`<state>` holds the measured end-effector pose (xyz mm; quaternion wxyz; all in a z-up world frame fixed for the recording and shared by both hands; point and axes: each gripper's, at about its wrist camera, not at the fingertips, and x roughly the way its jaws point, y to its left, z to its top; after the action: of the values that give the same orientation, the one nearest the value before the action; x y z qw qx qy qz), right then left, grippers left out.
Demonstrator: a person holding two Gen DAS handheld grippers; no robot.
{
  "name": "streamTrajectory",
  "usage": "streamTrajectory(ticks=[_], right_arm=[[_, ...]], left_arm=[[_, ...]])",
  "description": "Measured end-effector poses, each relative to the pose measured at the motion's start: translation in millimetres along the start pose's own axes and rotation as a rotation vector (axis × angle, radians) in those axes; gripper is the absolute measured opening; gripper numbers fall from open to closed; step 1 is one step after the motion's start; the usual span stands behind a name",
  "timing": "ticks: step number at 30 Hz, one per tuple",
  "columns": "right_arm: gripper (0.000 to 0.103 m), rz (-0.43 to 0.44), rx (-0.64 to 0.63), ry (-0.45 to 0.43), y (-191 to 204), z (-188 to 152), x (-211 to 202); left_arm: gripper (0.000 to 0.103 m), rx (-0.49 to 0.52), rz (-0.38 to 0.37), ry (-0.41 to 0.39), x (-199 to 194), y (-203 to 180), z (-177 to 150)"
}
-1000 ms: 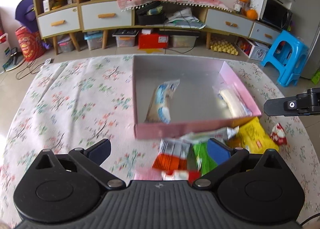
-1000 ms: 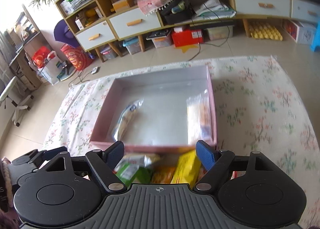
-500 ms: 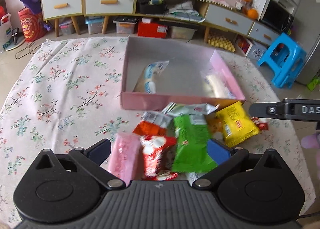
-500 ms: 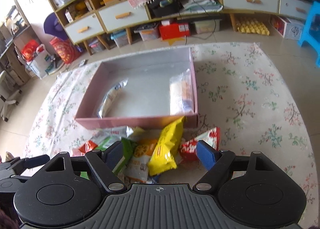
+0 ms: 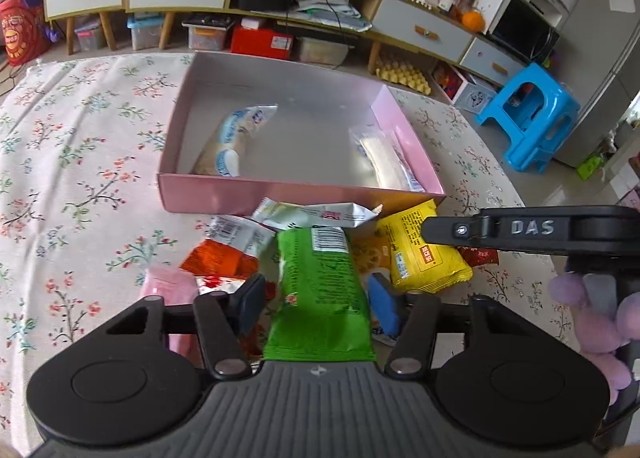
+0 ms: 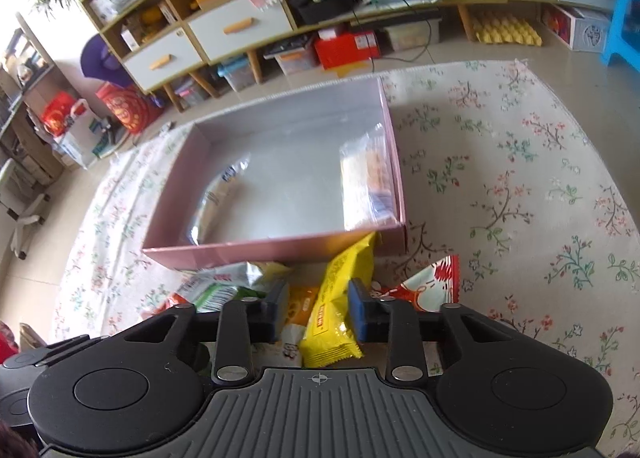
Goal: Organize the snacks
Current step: 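Grasp the green packet with the left gripper while the right grasps the yellow packet, then carry the green and yellow packets into the pink box and open both grippers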
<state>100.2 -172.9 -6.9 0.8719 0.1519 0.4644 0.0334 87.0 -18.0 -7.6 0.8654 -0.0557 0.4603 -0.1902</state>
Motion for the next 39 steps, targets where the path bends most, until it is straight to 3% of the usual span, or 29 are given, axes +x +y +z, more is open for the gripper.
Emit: streamTrajectory(ticks=[5, 15, 21, 32, 39], right_arm=[[0.028, -0.022, -0.008, 0.036, -1.0, -3.8, 9.7], [0.034, 0.038, 0.037, 0.106, -4.5, -5.1, 26.0], [0.049, 0.052, 0.01, 0.095, 5.1, -8.6, 29.3], [0.058, -0.064, -0.172, 0.076, 40.8, -16.2, 37.5], [0.054, -0.14, -0.205, 0.088, 50.3, -19.0, 50.5]], left_arm=[[0.045, 0.03, 0.013, 0.023, 3.6, -5.8, -1.7], [0.041, 0.015, 0.007, 0.024, -1.4, -1.0, -1.7], [0.04, 0.004, -0.005, 0.028, -4.4, 2.2, -2.9], [0.04, -0.013, -0.01, 0.027, -13.9, 9.0, -5.8], [0.039, -0.019, -0.019, 0.021, -19.7, 17.0, -7.2]])
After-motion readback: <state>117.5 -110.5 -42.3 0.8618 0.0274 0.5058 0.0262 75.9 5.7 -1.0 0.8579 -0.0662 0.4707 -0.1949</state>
